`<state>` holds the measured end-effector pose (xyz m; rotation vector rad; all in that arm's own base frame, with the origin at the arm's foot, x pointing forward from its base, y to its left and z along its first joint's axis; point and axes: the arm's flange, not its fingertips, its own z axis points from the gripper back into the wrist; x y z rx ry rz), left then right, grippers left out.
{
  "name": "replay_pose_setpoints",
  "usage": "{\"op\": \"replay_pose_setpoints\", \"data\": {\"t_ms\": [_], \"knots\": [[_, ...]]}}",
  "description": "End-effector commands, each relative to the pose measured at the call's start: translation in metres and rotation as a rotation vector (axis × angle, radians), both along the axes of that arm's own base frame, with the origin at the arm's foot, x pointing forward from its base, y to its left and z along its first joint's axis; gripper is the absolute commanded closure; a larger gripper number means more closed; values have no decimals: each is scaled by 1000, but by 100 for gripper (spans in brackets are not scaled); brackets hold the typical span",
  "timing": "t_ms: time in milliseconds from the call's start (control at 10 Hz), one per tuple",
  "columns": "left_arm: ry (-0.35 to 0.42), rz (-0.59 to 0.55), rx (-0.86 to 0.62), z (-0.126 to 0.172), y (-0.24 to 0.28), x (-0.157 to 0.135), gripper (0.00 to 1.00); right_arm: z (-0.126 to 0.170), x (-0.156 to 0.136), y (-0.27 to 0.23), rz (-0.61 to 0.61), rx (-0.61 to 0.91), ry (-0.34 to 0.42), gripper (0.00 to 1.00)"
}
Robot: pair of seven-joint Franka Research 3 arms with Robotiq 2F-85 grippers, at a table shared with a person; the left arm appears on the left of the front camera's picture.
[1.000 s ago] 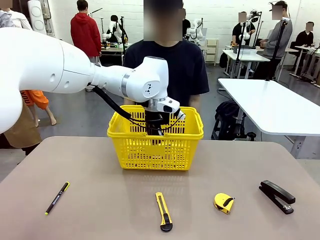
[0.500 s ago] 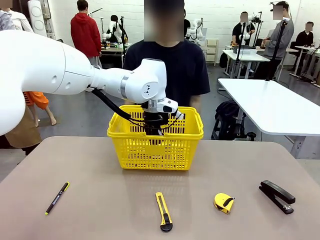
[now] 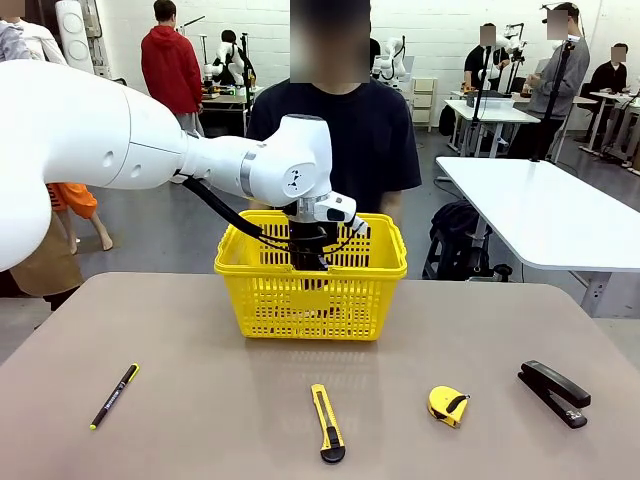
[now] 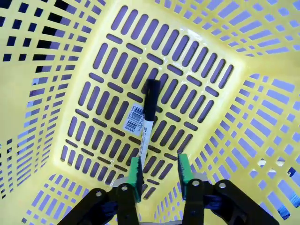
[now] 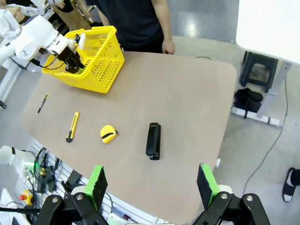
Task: Place the items the person wants into the basket.
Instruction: Pick up the item the person points to and place it in the Market Basket.
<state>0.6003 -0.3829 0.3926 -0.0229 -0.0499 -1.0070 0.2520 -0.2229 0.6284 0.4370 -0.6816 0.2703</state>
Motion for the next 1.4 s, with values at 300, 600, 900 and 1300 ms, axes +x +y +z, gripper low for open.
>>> {"op": "replay_pose_setpoints", "data": {"t_ms": [300,600,900,1300], "knots": [[-23,58,-21,2,5,-1,0,-1,-1,0,12,4,-5,0],[-24,70,-26,4,7,0,0,-1,-1,0,12,4,-5,0],[-3,105,-23,20,11,-1,0,-1,-1,0,12,4,-5,0],[-120,135,0,111,36,-53,0,-1,-1,0,12,4,-5,0]]}}
